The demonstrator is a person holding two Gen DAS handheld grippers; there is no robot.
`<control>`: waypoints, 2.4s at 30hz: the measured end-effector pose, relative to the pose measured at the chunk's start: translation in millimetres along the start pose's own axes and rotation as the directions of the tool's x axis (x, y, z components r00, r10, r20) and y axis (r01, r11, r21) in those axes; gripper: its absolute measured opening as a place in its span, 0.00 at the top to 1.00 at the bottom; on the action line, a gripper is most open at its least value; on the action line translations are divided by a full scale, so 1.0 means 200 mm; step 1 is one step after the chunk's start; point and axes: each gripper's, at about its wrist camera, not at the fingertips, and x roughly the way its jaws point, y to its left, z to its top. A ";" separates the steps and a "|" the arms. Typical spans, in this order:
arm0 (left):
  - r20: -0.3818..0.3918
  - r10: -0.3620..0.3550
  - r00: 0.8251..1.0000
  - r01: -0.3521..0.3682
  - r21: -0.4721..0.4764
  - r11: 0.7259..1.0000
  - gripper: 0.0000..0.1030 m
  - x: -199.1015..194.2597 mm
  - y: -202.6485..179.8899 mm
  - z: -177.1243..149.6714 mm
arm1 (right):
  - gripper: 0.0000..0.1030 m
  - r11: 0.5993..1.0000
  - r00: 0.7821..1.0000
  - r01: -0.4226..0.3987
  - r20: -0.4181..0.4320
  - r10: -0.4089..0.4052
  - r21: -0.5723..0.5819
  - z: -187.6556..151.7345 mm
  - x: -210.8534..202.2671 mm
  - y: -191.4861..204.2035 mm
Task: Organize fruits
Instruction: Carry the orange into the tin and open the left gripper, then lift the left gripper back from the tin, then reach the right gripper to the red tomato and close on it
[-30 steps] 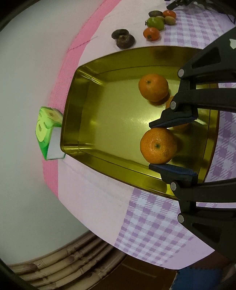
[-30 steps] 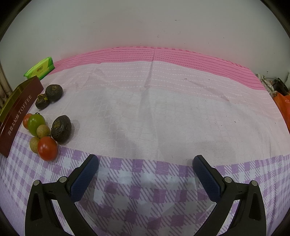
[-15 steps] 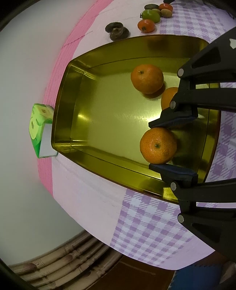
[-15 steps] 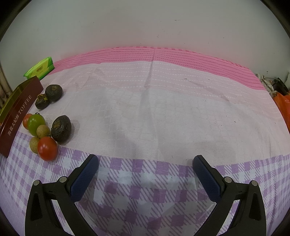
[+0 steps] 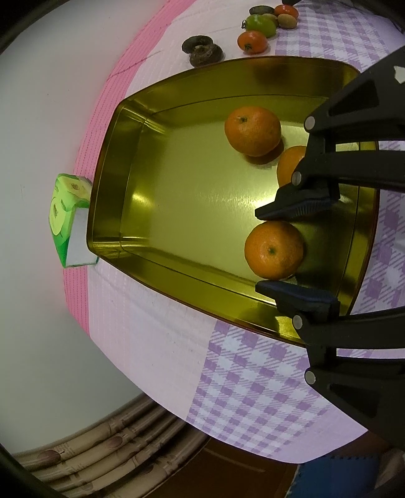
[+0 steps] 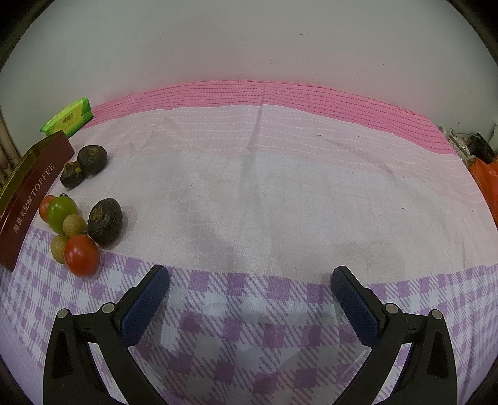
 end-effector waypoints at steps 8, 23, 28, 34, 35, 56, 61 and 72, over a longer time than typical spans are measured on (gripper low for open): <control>0.008 0.001 1.000 -0.001 0.006 1.000 0.54 -0.02 0.00 0.00 | 0.00 1.000 1.000 -0.004 -0.009 0.004 -0.004 0.00 0.00 0.00; 0.075 0.014 0.997 -0.016 0.027 0.999 0.37 -0.13 -0.03 0.00 | 0.00 1.000 1.000 -0.013 -0.028 0.013 -0.016 0.02 0.01 0.00; 0.097 0.012 0.995 -0.015 0.028 0.999 0.35 -0.19 -0.04 -0.01 | 0.00 1.000 0.999 -0.008 -0.041 0.008 -0.012 0.03 0.01 0.00; 0.116 0.007 0.993 -0.011 0.035 0.999 0.29 -0.25 -0.06 -0.04 | 0.00 1.000 0.998 -0.005 -0.059 0.005 -0.008 0.02 0.00 0.01; 0.116 0.004 0.993 -0.008 0.036 0.999 0.28 -0.26 -0.06 -0.05 | 0.00 1.000 0.998 -0.007 -0.064 0.006 -0.010 0.02 0.00 0.02; 0.133 0.012 0.991 -0.017 0.035 0.999 0.08 -0.36 -0.07 -0.12 | 0.22 0.970 0.984 -0.161 -0.110 0.143 -0.183 -0.04 -0.16 0.41; 0.138 0.013 0.990 -0.014 0.009 1.000 0.07 -0.38 -0.04 -0.13 | 0.28 0.960 0.981 -0.178 -0.110 0.157 -0.214 -0.01 -0.16 0.48; 0.123 0.023 0.992 -0.014 -0.068 0.998 0.03 -0.42 0.07 -0.16 | 0.48 0.952 0.977 -0.194 -0.129 0.167 -0.237 0.02 -0.09 0.56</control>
